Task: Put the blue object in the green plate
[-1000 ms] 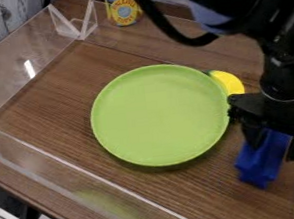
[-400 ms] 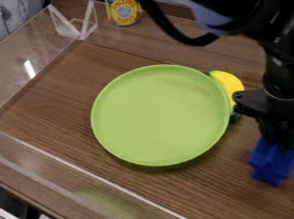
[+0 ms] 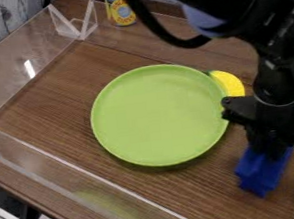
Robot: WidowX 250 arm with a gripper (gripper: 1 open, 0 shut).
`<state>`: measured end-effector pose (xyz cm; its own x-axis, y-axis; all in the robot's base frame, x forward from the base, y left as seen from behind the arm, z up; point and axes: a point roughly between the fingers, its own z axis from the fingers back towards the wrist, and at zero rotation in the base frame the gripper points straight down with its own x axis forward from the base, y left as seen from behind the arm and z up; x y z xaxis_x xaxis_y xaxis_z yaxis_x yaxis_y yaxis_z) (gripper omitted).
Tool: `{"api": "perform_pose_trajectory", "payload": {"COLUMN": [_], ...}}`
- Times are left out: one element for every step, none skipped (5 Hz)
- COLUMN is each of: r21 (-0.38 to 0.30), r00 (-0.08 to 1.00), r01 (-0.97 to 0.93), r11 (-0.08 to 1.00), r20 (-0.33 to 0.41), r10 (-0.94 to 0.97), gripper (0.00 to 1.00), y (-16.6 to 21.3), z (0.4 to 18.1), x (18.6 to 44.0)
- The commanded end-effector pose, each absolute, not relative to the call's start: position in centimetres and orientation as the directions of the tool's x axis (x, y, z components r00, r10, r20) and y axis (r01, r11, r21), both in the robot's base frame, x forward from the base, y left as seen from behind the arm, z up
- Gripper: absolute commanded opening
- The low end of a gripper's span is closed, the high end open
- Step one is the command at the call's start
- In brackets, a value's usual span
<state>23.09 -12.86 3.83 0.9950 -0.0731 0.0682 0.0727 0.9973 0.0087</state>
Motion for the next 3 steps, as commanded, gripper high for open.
{"api": "perform_pose_trajectory", "payload": {"r21": [0.025, 0.040, 0.055], "r00": [0.995, 0.994, 0.991], "r01": [0.073, 0.072, 0.085], "r11": [0.997, 0.997, 0.995], "r20": [0.067, 0.082, 0.096], "r10": [-0.074, -0.076, -0.090], "gripper": [0.00, 0.00, 0.00], "y": [-12.2, -11.6, -11.3], "z": [5.4, 7.8, 9.3], "x": [22.8, 22.9, 23.1]}}
